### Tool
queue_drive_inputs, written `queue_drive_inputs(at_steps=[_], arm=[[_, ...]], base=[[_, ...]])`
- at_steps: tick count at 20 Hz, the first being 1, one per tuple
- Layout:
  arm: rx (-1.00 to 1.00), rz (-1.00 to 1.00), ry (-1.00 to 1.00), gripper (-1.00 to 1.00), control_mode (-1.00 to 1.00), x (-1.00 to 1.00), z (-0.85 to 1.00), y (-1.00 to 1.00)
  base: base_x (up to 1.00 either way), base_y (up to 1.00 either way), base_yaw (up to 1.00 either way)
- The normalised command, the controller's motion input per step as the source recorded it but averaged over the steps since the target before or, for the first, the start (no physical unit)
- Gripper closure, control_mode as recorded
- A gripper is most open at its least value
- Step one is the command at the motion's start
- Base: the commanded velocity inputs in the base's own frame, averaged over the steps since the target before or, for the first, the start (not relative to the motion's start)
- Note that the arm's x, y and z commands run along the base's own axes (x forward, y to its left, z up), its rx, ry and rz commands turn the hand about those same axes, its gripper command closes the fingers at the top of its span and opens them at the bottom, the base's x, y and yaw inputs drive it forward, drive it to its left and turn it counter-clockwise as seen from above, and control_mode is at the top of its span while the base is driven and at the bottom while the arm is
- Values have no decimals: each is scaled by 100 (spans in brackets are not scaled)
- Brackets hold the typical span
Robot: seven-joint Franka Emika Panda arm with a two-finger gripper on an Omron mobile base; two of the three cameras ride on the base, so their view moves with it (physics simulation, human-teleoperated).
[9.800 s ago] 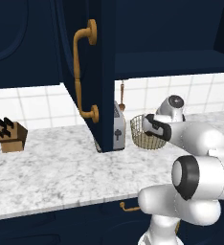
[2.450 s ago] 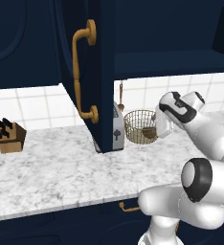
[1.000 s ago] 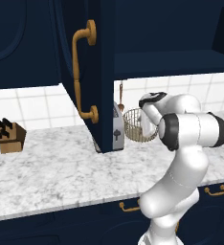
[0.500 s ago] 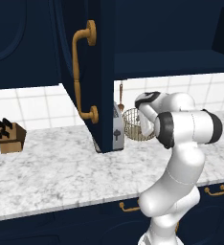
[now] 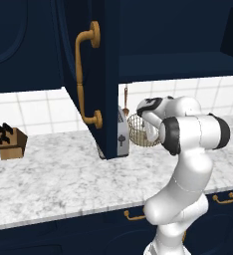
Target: Open the cabinet, pick up the bread from the cabinet and place it in the basket. Then move the basket to the dining counter.
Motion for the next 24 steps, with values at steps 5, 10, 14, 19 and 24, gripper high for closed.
queue_drive_inputs(at_steps=[5, 10, 14, 19, 24], arm=[[-5, 0, 4, 100, -100, 0, -66, 0], [0, 1, 5, 100, -100, -31, -63, -2], [0, 1, 1, 100, -100, -60, -29, -8], [0, 1, 0, 100, -100, -71, 7, -19], [0, 4, -5, 100, -100, -87, 55, -14]], base=[[0, 0, 0], [0, 0, 0], [0, 0, 0], [0, 0, 0], [0, 0, 0]])
